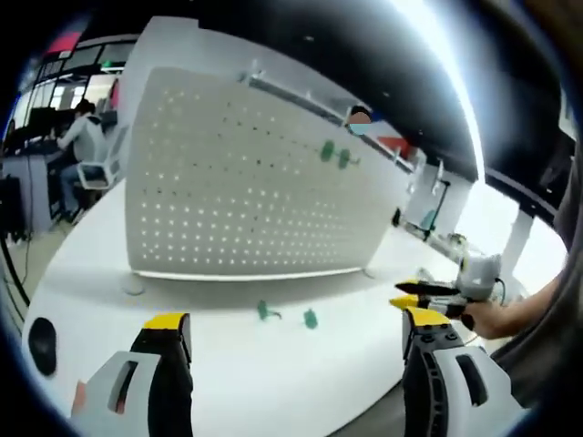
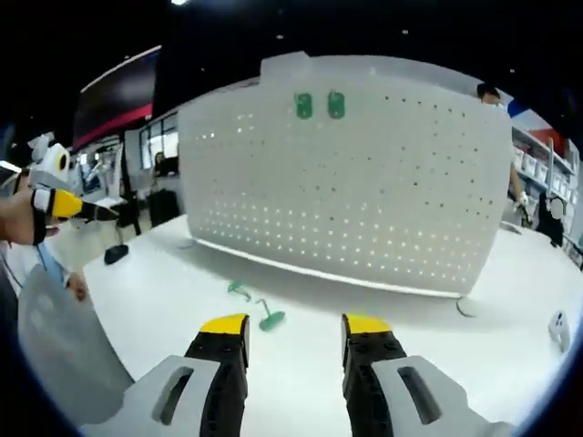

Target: Insert the hook assembly into the mounting plate slot until the hook locks in place.

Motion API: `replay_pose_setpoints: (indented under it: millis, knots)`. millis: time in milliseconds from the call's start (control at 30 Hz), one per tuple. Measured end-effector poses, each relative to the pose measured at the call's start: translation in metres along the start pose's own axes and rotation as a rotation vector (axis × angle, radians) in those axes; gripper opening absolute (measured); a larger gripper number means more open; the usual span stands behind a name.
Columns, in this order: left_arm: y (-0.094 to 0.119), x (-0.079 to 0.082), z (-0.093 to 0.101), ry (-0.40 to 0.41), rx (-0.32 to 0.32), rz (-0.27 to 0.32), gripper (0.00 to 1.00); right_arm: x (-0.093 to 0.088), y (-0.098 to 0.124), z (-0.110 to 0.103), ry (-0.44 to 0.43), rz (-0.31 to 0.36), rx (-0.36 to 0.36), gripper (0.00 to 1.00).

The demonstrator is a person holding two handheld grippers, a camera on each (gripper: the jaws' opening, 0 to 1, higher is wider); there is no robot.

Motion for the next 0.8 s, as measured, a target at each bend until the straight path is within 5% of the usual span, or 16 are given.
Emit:
replay_pose_setpoints:
  millis: [200, 800]
  knots:
    - [0.0, -0.016, 0.005, -0.042, -0.006, -0.061, 0.98, -0.014, 0.012, -0.002, 0.001, -0.032, 0.002, 0.44]
    - [0.005, -0.046, 0.013, 0.028, -0.049, -0.19, 0.99, -0.049, 0.038, -0.008, 0.016, -0.196, 0.108, 0.49]
Point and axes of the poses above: the point that each gripper's makers call its tool centre point, and the gripper's own axes: y roughly backward along the fingers, z roughly to its right, x roughly out of its top, the point moved 6 cm from there along y, roughly backward along the fingers, and after that the axes turned 11 degrees about -y, right-handed, at the moved point
